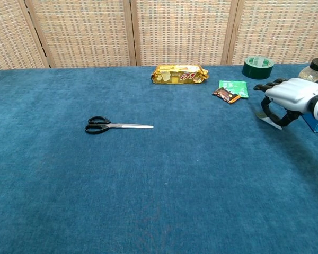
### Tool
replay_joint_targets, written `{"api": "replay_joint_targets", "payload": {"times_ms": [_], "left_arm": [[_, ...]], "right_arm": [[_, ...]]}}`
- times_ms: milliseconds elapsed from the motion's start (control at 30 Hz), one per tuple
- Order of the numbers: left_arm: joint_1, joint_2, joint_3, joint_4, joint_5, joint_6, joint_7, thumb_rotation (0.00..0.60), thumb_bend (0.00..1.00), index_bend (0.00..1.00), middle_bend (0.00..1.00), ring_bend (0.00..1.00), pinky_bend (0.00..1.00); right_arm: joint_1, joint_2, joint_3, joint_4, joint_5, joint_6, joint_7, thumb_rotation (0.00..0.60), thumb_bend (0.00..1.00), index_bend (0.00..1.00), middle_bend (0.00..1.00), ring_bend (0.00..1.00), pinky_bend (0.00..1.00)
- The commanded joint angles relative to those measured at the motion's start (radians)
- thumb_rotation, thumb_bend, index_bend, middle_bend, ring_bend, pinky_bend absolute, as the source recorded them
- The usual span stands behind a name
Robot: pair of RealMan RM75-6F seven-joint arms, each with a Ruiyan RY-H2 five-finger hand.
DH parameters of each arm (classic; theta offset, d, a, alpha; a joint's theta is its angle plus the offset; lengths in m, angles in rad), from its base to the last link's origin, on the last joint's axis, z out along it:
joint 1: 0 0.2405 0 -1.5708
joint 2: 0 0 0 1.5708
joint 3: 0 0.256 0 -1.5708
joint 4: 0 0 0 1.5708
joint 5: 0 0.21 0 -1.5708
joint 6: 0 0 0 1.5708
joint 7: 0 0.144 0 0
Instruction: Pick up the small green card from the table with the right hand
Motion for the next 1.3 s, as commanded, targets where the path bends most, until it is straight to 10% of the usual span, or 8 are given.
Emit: {"api": "replay_joint_targets", "payload": {"times_ms": [33,767,967,1300], "left_arm": [[0.000,0.000,0.000,0.000,-0.001,0.000,0.000,0.600,0.00,0.00,0.00,0.00,0.00],[0.004,0.004,0.004,-0.008,0.007,0.007,-0.004,0.600,0.00,0.00,0.00,0.00,0.00],[0.012,0.014,0.009,-0.013,0.019,0.026,-0.019,0.600,0.00,0.00,0.00,0.00,0.00],[0.038,0.041,0.026,-0.024,0.061,0.081,-0.067,0.600,0.00,0.00,0.00,0.00,0.00]], "right_arm": [[0.003,-0.003,-0.003,0.014,-0.014,0.016,0.007,0.600,0.62,0.65,0.03,0.00,0.02],[0.059,0.080,0.092,0.273,-0.044,0.238,0.150,0.600,0.56,0.63,0.10,0.00,0.06],[-0.059,0.176,0.070,0.063,-0.086,0.445,0.247,0.600,0.20,0.18,0.02,0.00,0.06],[-0.302,0.451,0.007,-0.544,-0.144,0.717,0.191,0.600,0.00,0.08,0.00,0.00,0.06]]}}
